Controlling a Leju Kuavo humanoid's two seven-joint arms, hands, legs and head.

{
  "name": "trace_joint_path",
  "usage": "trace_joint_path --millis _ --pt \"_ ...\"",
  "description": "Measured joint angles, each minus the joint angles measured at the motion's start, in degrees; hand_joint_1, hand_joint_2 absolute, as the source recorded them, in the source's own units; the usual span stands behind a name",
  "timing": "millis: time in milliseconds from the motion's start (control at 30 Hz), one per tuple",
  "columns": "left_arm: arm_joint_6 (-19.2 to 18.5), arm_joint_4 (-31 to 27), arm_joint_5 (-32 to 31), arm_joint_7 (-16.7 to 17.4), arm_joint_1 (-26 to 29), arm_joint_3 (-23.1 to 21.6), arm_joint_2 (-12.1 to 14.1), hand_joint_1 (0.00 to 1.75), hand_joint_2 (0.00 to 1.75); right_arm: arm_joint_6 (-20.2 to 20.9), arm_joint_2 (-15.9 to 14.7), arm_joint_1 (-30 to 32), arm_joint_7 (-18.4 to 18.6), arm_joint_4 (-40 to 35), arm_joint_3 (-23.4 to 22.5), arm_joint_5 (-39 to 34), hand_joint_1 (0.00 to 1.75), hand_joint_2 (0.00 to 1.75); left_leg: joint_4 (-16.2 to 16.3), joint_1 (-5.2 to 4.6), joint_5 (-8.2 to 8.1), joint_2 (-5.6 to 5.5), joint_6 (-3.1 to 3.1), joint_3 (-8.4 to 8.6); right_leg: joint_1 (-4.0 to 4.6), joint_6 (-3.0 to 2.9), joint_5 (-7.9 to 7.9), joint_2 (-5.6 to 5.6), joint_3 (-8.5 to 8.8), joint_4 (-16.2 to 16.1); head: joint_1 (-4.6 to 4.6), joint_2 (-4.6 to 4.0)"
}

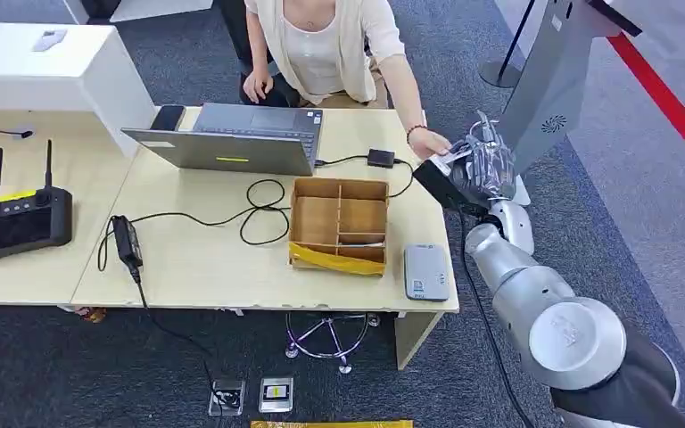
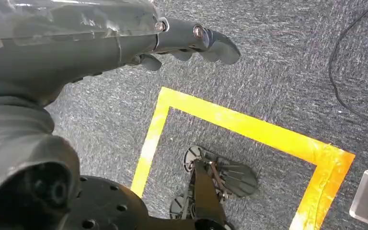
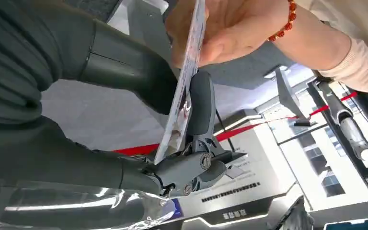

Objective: Pass the card to the sensor for recognition and then transmit it.

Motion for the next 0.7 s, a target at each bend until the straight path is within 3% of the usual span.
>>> trace_joint_path --millis 400,700 --pt "-0.4 0.0 -0.4 0.0 0.1 0.0 0.1 0.0 0.0 0.3 0.1 0.0 0.0 0.0 0.1 0.0 1.75 1.75 0.0 0.0 0.0 0.0 0.0 0.0 0.0 0.0 0.0 0.0 -0.01 0.0 0.0 0.0" --pt "-0.4 0.0 0.4 -0.8 0.4 0.0 0.1 0.0 0.0 0.2 -0.2 1.7 -2.4 0.0 0.7 0.0 1.75 1.75 0.0 0.0 0.0 0.01 0.0 0.0 0.0 0.0 0.0 0.04 -0.06 0.0 0.0 0.0"
